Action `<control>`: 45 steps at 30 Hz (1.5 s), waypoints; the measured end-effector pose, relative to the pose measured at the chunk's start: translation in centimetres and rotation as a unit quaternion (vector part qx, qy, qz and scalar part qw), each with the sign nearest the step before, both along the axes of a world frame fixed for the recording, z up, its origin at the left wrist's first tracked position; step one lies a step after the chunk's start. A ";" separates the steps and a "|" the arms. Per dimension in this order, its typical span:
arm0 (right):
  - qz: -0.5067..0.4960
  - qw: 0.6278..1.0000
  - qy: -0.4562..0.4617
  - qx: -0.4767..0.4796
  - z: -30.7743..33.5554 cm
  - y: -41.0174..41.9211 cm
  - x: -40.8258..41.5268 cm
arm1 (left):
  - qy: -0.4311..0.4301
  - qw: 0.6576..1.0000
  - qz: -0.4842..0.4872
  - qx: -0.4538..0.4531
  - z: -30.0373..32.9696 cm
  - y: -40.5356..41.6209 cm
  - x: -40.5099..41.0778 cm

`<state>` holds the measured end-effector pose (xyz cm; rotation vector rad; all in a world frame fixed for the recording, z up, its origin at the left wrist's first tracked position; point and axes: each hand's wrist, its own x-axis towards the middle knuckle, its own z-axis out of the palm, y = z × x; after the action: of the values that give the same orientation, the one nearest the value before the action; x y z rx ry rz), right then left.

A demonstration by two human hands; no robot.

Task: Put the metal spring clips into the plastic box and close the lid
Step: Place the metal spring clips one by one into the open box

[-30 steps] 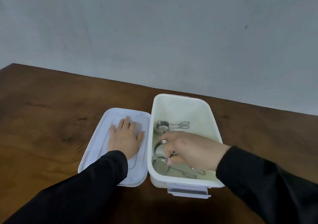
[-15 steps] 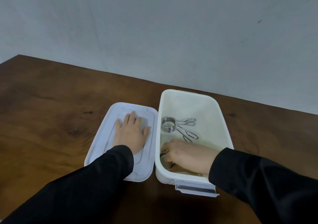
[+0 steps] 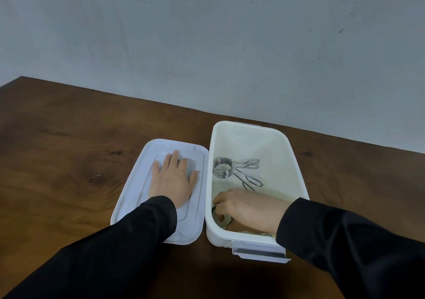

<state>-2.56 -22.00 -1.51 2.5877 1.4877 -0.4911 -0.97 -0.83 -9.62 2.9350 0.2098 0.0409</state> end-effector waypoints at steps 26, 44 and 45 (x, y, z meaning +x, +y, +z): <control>-0.031 0.999 0.017 0.008 1.0 -0.3 -0.4 | 0.011 1.000 0.005 0.000 0.2 -0.1 0.0; -0.177 0.970 0.057 0.154 5.1 -2.4 0.7 | -0.092 0.981 0.019 -0.168 1.7 0.5 -1.3; -0.183 0.967 0.060 0.164 5.2 -2.7 0.6 | -0.100 0.983 0.001 -0.151 2.1 0.4 -2.4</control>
<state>-1.96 -24.70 3.70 3.1732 1.2070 -0.4767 -3.35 -0.39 -7.56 2.6055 0.1720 0.2779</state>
